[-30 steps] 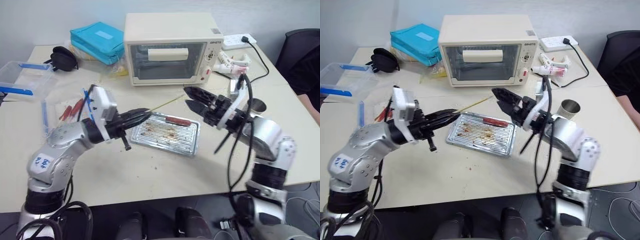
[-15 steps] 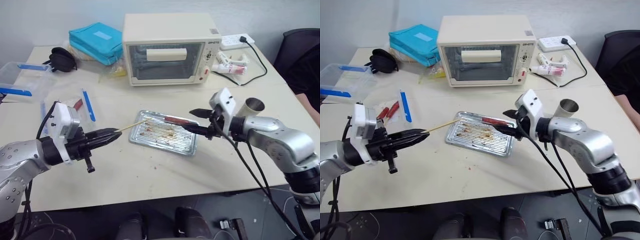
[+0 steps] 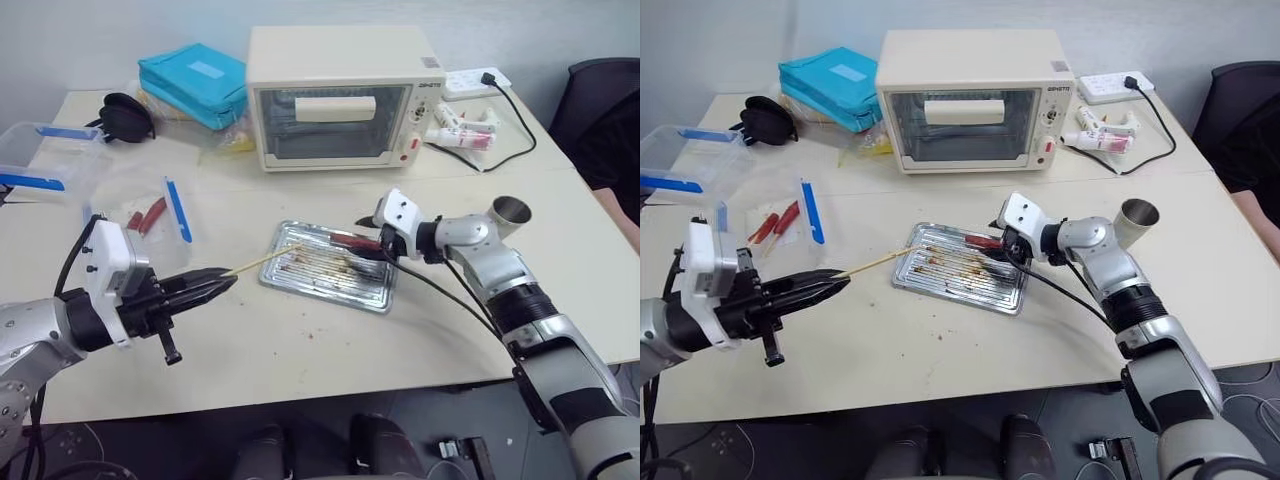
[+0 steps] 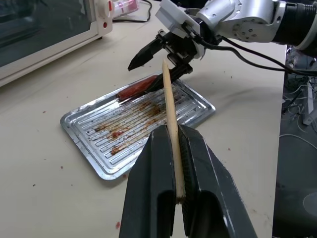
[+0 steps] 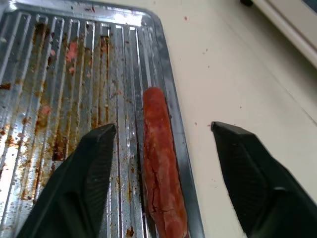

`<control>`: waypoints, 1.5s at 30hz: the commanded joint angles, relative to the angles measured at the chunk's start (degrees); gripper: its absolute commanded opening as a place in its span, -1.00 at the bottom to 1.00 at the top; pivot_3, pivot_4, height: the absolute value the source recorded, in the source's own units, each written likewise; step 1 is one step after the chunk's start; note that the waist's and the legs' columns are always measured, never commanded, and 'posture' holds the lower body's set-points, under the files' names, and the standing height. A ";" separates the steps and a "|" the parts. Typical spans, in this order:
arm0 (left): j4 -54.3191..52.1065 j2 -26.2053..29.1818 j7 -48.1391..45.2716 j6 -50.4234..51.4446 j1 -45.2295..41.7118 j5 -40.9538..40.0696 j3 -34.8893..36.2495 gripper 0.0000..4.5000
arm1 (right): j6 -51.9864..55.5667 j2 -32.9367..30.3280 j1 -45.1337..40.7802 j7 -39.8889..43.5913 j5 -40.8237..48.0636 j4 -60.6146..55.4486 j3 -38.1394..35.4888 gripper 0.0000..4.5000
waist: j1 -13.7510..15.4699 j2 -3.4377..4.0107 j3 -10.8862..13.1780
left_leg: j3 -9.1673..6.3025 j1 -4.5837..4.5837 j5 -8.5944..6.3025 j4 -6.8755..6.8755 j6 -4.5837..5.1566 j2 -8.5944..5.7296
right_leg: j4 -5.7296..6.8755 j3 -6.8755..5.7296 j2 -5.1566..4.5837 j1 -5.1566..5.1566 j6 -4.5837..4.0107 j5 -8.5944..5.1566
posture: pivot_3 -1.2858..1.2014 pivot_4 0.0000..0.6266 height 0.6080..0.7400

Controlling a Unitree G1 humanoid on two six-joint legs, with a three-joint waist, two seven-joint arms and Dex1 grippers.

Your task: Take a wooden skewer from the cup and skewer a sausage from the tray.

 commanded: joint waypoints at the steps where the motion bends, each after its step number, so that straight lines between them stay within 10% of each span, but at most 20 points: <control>1: -1.94 -0.06 0.91 -1.26 0.16 -1.24 1.67 -1.00 | -3.05 0.92 -1.44 1.23 -1.54 1.39 -2.24 -0.21 | 0.02 0.00 0.00 | 0.00 0.00 0.00 0.00 0.00 0.00 | 0.01 0.00 0.00 0.00 0.00 0.00 | 0.03 -0.52 1.00; 6: -2.23 0.05 1.86 -1.46 -0.01 -1.75 1.22 -1.00 | -2.94 1.82 -1.32 1.66 -2.95 2.26 -3.17 -0.92 | -0.04 0.00 0.00 | 0.00 0.01 0.00 0.00 -0.01 0.01 | 0.01 0.01 -0.02 0.00 0.00 0.00 | 0.03 -0.52 1.00; 15: -1.61 0.37 1.99 -2.08 -1.30 -1.45 -0.44 -1.00 | -2.32 2.33 -0.93 2.46 -4.92 2.12 -4.72 -0.92 | -0.06 0.00 0.00 | 0.00 0.02 0.01 0.00 -0.02 0.00 | 0.03 0.01 0.00 0.01 0.00 0.00 | 0.03 -0.52 1.00; 23: -0.75 0.63 1.56 -2.63 -1.65 -0.73 -0.78 -1.00 | 0.85 1.67 0.12 4.93 -3.96 -3.48 -5.77 0.06 | -0.03 0.01 0.00 | 0.00 0.02 0.01 0.01 -0.02 0.00 | 0.05 0.01 0.03 0.00 0.00 0.00 | 0.03 -0.52 1.00; 42: -0.08 1.25 1.32 -2.79 -2.89 -0.41 -1.08 -1.00 | -2.60 2.71 0.99 7.43 -8.65 2.14 -4.74 0.06 | -0.05 0.01 0.00 | 0.00 0.02 0.02 0.01 -0.03 -0.02 | 0.06 0.00 0.07 0.00 0.00 0.00 | 0.03 -0.52 1.00; 45: -0.10 1.27 1.32 -2.81 -2.85 -0.36 -1.02 -1.00 | -3.32 2.85 1.40 7.80 -8.93 1.69 -4.70 -0.21 | -0.05 0.00 0.00 | 0.00 0.02 0.02 0.02 -0.03 -0.02 | 0.07 0.00 0.08 0.01 0.00 0.00 | 0.03 -0.52 1.00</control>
